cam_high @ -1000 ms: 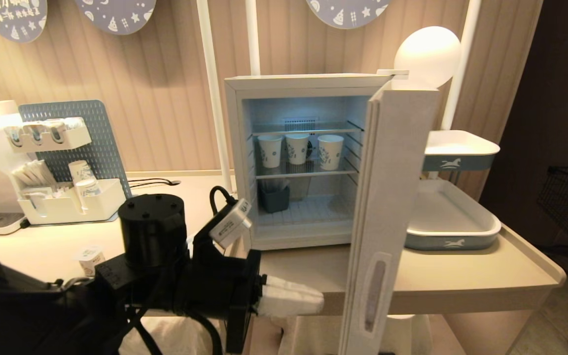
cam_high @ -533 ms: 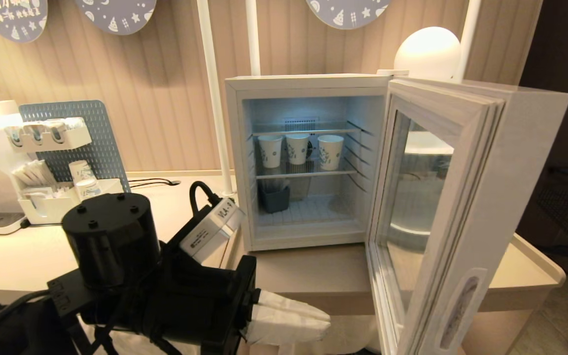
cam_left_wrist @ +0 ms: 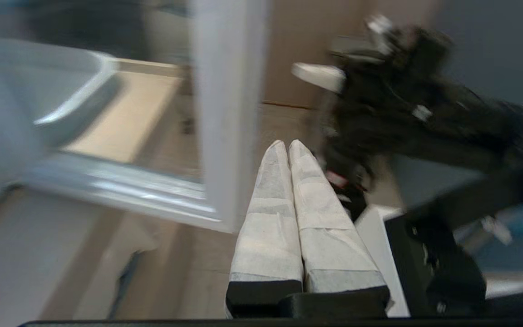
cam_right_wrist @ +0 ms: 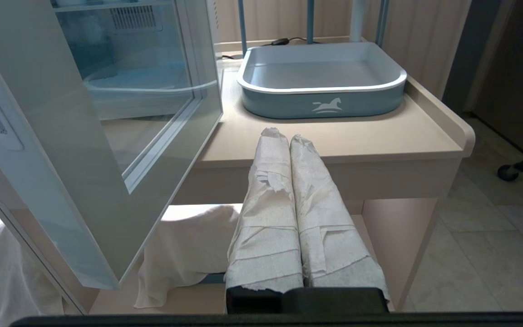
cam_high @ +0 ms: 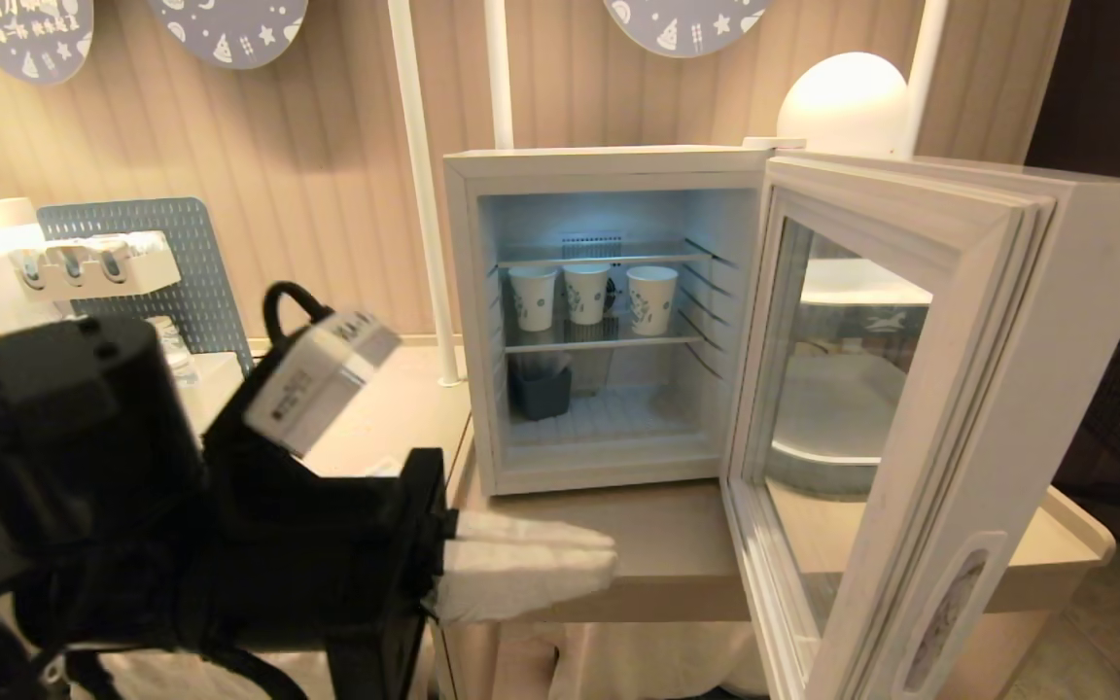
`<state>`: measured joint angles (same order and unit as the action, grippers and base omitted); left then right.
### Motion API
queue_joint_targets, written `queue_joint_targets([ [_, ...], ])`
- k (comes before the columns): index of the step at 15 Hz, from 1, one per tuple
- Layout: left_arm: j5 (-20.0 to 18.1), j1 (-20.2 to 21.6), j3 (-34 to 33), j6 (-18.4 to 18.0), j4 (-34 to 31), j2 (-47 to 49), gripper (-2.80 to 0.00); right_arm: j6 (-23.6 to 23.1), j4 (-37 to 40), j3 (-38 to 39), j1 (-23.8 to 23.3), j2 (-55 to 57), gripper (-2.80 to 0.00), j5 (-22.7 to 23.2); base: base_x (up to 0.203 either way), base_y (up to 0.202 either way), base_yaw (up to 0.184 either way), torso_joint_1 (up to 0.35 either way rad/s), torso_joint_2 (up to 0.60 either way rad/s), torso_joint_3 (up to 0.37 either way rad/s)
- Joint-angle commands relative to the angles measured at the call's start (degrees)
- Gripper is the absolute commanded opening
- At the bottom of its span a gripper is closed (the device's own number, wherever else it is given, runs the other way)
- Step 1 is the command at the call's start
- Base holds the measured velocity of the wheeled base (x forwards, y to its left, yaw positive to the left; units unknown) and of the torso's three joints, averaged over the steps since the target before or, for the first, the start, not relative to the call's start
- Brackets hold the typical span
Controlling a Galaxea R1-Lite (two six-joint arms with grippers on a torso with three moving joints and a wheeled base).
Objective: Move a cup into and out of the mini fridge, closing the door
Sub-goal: Open the freezer door, then put the yoghurt in the freezer
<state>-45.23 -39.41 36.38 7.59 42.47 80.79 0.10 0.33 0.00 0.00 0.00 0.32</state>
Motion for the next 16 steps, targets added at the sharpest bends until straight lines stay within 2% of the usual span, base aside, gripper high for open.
queue_joint_targets([
  [1,9.6,0.1,4.8,0.0,-20.2,-11.6,-2.8,0.0,0.0,0.0,0.0,0.0,-2.8,0.0,0.0,0.0,0.0,0.0,0.0,0.0],
  [2,16.4,0.1,8.3,-0.1,-32.2,-17.6,-2.8,0.0,0.0,0.0,0.0,0.0,-2.8,0.0,0.0,0.0,0.0,0.0,0.0,0.0],
  [4,29.3,0.1,13.9,0.0,-51.8,-29.4,-2.8,0.0,0.0,0.0,0.0,0.0,-2.8,0.0,0.0,0.0,0.0,0.0,0.0,0.0],
  [6,41.9,1.5,16.1,0.6,-64.7,-40.1,-2.8,0.0,0.0,0.0,0.0,0.0,-2.8,0.0,0.0,0.0,0.0,0.0,0.0,0.0],
  [7,46.3,5.1,16.3,1.4,-69.0,-44.1,-2.8,0.0,0.0,0.0,0.0,0.0,-2.8,0.0,0.0,0.0,0.0,0.0,0.0,0.0],
  [9,49.5,16.8,15.5,3.1,-74.3,-49.2,-2.8,0.0,0.0,0.0,0.0,0.0,-2.8,0.0,0.0,0.0,0.0,0.0,0.0,0.0],
  [10,49.2,21.7,14.7,3.8,-77.1,-52.8,-2.8,0.0,0.0,0.0,0.0,0.0,-2.8,0.0,0.0,0.0,0.0,0.0,0.0,0.0],
  [13,43.5,36.5,9.5,4.2,-83.3,-62.3,-2.8,0.0,0.0,0.0,0.0,0.0,-2.8,0.0,0.0,0.0,0.0,0.0,0.0,0.0],
  [14,41.8,40.3,7.0,3.4,-84.4,-64.6,-2.8,0.0,0.0,0.0,0.0,0.0,-2.8,0.0,0.0,0.0,0.0,0.0,0.0,0.0],
  [15,41.6,41.8,4.0,2.8,-84.5,-65.9,-2.8,0.0,0.0,0.0,0.0,0.0,-2.8,0.0,0.0,0.0,0.0,0.0,0.0,0.0],
  [16,42.6,41.7,0.1,2.6,-83.0,-66.6,-2.8,0.0,0.0,0.0,0.0,0.0,-2.8,0.0,0.0,0.0,0.0,0.0,0.0,0.0],
])
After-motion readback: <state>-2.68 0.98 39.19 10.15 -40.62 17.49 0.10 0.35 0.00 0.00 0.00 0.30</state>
